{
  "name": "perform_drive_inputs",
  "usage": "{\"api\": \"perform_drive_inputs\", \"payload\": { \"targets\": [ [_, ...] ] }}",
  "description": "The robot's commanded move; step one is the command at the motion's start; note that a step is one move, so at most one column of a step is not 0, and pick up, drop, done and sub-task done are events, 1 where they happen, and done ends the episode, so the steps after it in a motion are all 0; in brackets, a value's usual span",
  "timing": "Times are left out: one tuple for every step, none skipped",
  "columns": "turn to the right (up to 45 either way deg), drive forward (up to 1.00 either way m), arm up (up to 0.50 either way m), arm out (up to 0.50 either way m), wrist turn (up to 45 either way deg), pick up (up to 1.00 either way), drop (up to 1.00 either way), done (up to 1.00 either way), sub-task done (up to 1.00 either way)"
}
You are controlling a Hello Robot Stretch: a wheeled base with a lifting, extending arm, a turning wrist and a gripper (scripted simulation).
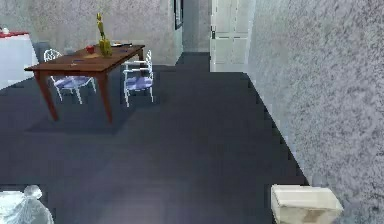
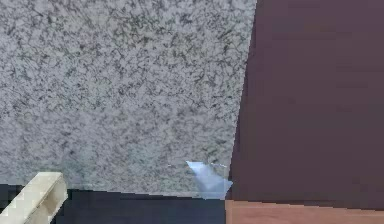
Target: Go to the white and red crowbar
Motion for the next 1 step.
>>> {"api": "perform_drive_inputs", "payload": {
  "targets": [
    [0.0,1.00,0.00,0.00,0.0,0.00,0.00,0.00,0.00]
  ]
}}
